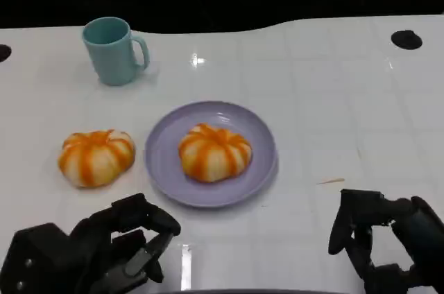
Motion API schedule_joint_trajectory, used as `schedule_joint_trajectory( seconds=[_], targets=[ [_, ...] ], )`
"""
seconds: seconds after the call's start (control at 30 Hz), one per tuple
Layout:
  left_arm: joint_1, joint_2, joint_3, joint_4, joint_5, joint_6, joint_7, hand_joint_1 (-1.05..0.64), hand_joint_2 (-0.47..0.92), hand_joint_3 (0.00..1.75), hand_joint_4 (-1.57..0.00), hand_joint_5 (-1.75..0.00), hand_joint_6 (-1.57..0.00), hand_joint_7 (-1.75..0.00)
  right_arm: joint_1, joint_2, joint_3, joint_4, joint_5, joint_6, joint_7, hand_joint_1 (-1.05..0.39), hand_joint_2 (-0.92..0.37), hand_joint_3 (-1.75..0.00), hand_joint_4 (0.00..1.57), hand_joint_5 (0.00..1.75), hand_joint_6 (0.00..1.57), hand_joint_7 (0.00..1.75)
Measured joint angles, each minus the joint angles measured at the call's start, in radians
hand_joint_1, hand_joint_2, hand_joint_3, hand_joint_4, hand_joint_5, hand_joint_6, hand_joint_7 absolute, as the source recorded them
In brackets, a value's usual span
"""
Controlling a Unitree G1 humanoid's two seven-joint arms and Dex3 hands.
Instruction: Grasp the bread from the table and place it into the plate.
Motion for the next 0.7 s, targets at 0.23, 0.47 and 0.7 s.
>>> schedule_joint_trajectory(
  seconds=[0.23, 0.47, 0.7],
  targets=[
    [0.004, 0.003, 0.000, 0.004, -0.001, -0.013, -0.001, -0.44, 0.92, 0.44, -0.65, -1.75, -0.66, -1.26, 0.003, -0.001, 0.005, -0.003, -0.031, 0.001, -0.015, -0.07, -0.22, -1.58, 1.01, 1.75, 0.85, 1.56],
    [0.018, 0.005, 0.007, 0.004, -0.005, -0.019, -0.003, -0.46, 0.92, 0.44, -0.67, -1.75, -0.67, -1.25, 0.014, -0.002, 0.012, -0.013, -0.032, 0.006, -0.012, -0.10, -0.21, -1.59, 1.03, 1.75, 0.85, 1.57],
    [0.003, 0.007, 0.019, 0.006, -0.009, -0.022, -0.011, -0.42, 0.92, 0.45, -0.67, -1.75, -0.68, -1.24, 0.004, -0.002, 0.023, -0.020, -0.037, 0.026, -0.012, -0.10, -0.21, -1.59, 1.03, 1.75, 0.85, 1.56]
  ],
)
